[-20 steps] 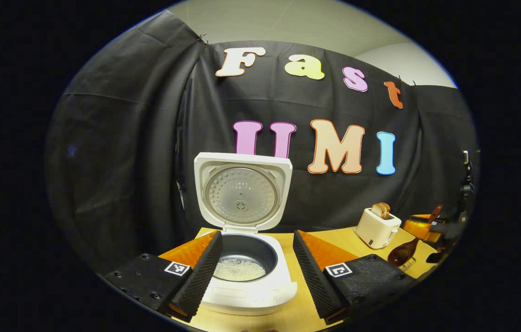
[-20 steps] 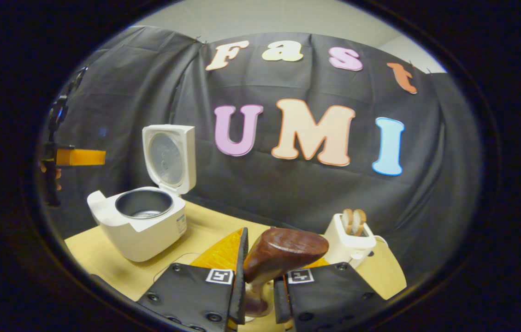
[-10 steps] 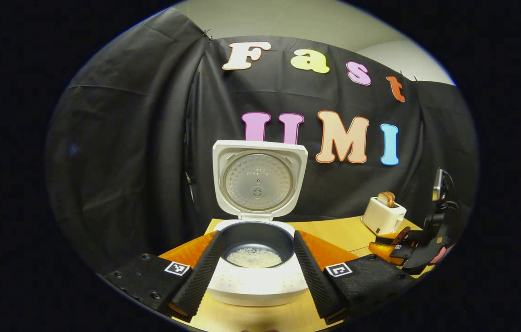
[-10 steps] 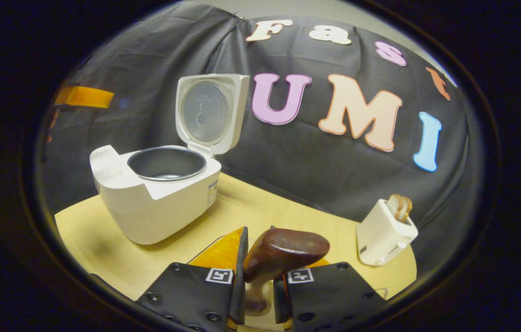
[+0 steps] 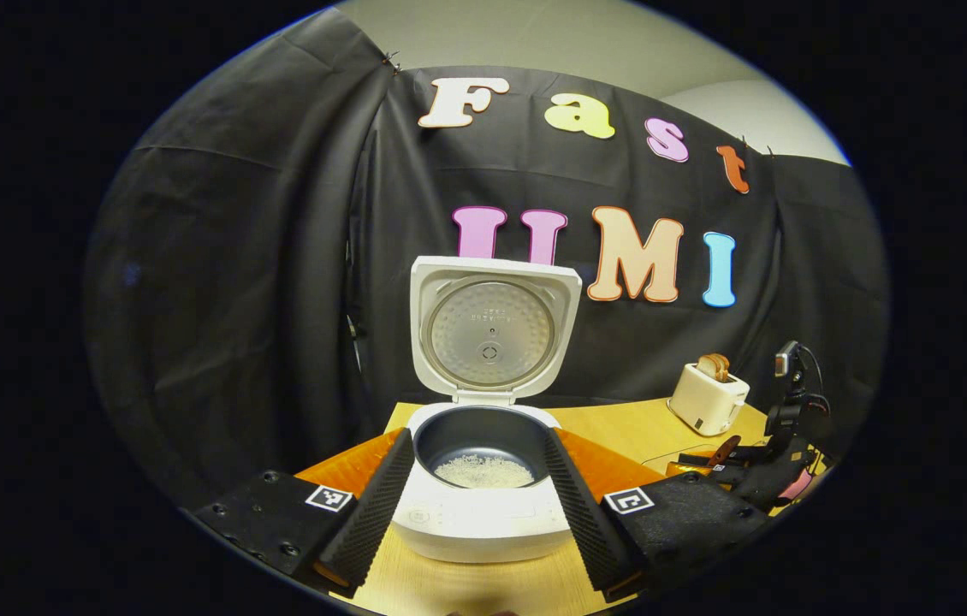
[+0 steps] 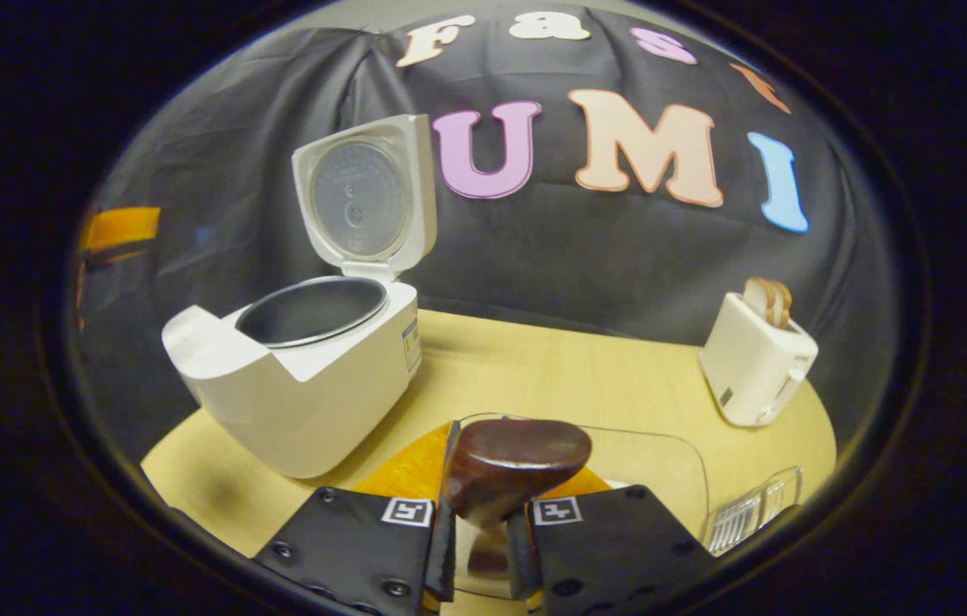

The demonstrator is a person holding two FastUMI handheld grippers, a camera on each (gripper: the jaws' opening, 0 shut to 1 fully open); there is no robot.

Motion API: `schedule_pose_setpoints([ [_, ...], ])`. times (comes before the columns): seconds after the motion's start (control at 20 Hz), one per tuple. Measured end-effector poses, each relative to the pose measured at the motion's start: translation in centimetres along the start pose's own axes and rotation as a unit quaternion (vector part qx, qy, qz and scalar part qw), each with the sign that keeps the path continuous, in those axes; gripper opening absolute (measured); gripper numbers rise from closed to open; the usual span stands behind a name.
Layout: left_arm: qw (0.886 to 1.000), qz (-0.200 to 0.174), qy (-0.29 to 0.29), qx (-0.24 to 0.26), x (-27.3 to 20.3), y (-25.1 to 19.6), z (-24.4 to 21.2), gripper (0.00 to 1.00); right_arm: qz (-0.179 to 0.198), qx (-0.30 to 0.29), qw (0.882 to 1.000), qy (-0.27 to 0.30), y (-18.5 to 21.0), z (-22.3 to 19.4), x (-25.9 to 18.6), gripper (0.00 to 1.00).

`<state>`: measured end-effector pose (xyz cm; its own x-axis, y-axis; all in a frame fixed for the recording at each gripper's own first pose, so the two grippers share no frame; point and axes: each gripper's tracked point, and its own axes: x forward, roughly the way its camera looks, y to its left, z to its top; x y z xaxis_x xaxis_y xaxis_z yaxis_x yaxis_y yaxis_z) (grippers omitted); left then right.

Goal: Close the left gripper, press the button to open the rice cooker; take a wooden spoon from the chopstick holder with the right hand, scoop a spoonful of rice and pour it into the rice cooker, then put the wooden spoon back into the chopstick holder.

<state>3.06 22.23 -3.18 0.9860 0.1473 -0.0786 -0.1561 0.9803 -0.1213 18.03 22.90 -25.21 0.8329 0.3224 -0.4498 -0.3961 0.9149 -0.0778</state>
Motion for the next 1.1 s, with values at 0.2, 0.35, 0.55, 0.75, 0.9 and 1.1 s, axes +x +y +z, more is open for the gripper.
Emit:
schedule_pose_setpoints([
  [0.2, 1.000, -0.004, 0.004, -0.005, -0.4, -0.2, -0.3, 0.91, 0.004, 0.091, 0.996, 0.012, -1.1, 0.1, 0.0, 0.29],
  [0.35, 1.000, -0.002, 0.005, -0.007, -0.7, -0.9, -0.1, 0.91, 0.008, 0.164, 0.986, 0.012, -2.6, 0.5, -0.3, 0.29],
  [0.55, 1.000, 0.004, 0.000, -0.022, -1.3, -2.1, 0.3, 0.91, 0.014, 0.221, 0.975, -0.004, -4.7, 1.8, -0.9, 0.29],
  [0.75, 0.999, 0.032, -0.006, -0.031, -2.2, -2.6, 0.6, 0.91, 0.044, 0.299, 0.953, -0.020, -5.7, 3.5, -1.7, 0.29],
  [0.9, 0.997, 0.053, -0.012, -0.048, -3.0, -3.2, 0.7, 0.91, 0.061, 0.358, 0.931, -0.044, -6.7, 5.5, -2.5, 0.29],
  [1.1, 0.996, 0.074, -0.021, -0.042, -4.0, -3.6, 1.2, 0.91, 0.095, 0.432, 0.894, -0.071, -7.3, 8.7, -2.4, 0.27],
])
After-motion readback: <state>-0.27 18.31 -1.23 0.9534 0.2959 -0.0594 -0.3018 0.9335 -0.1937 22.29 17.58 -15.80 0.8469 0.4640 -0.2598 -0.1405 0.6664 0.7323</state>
